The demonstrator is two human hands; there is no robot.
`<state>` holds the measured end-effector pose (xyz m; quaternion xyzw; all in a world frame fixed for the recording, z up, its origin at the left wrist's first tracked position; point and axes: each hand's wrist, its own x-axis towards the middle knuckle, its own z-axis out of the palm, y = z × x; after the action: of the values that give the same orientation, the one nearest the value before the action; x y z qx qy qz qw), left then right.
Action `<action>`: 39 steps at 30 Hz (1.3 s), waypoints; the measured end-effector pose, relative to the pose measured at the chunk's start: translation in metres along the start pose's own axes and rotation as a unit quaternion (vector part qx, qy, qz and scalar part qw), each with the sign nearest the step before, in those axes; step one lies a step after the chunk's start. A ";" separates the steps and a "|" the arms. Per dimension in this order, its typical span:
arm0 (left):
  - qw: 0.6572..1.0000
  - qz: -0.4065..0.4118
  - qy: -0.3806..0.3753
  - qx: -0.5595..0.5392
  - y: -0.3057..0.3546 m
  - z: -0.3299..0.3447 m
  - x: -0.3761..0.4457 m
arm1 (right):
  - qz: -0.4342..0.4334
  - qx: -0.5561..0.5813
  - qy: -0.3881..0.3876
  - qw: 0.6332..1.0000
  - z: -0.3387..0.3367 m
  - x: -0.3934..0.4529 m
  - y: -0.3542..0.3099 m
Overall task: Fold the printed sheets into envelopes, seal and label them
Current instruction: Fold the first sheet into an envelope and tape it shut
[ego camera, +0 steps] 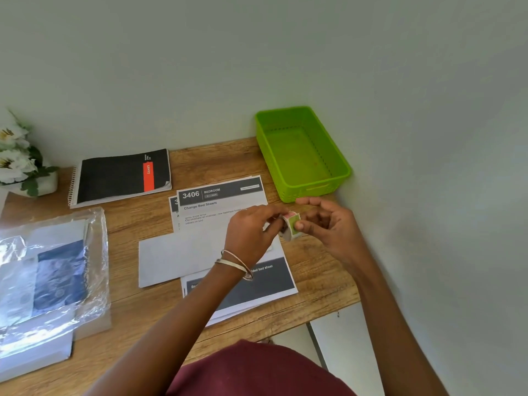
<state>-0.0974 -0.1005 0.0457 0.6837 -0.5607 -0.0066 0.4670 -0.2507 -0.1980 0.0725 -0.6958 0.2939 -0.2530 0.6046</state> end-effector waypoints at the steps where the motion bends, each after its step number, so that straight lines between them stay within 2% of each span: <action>1: 1.000 -0.008 0.002 -0.005 0.000 0.000 0.000 | -0.002 -0.012 -0.002 1.000 0.001 0.000 0.001; 8: 0.998 -0.068 -0.002 -0.012 -0.002 0.000 -0.002 | 0.008 -0.009 0.031 0.999 0.007 -0.007 -0.005; 12: 0.986 -0.158 -0.004 -0.043 -0.005 0.003 -0.002 | 0.001 0.011 0.043 0.999 0.006 -0.012 -0.008; 15: 0.970 -0.236 -0.032 -0.041 -0.008 0.004 0.000 | 0.022 0.111 0.079 0.990 0.001 -0.015 -0.012; 18: 0.959 -0.273 -0.060 -0.036 -0.010 0.009 0.001 | 0.079 0.238 0.135 0.959 -0.008 -0.014 -0.012; 23: 0.953 -0.289 -0.090 -0.029 -0.005 0.027 0.009 | 0.167 0.260 0.225 0.924 -0.022 -0.012 -0.002; 28: 0.949 -0.263 -0.158 0.077 -0.002 0.060 0.029 | 0.166 0.248 0.274 0.914 -0.040 -0.008 0.004; 34: 0.928 -0.257 -0.197 0.187 0.003 0.102 0.045 | 0.149 0.221 0.291 0.919 -0.052 0.000 0.007; 39: 0.933 -0.278 -0.184 0.132 0.006 0.107 0.044 | 0.147 0.203 0.284 0.925 -0.053 0.006 0.013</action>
<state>-0.1431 -0.2014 0.0118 0.8547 -0.4199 -0.1882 0.2404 -0.2853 -0.2405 0.0670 -0.4061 0.4952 -0.4024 0.6541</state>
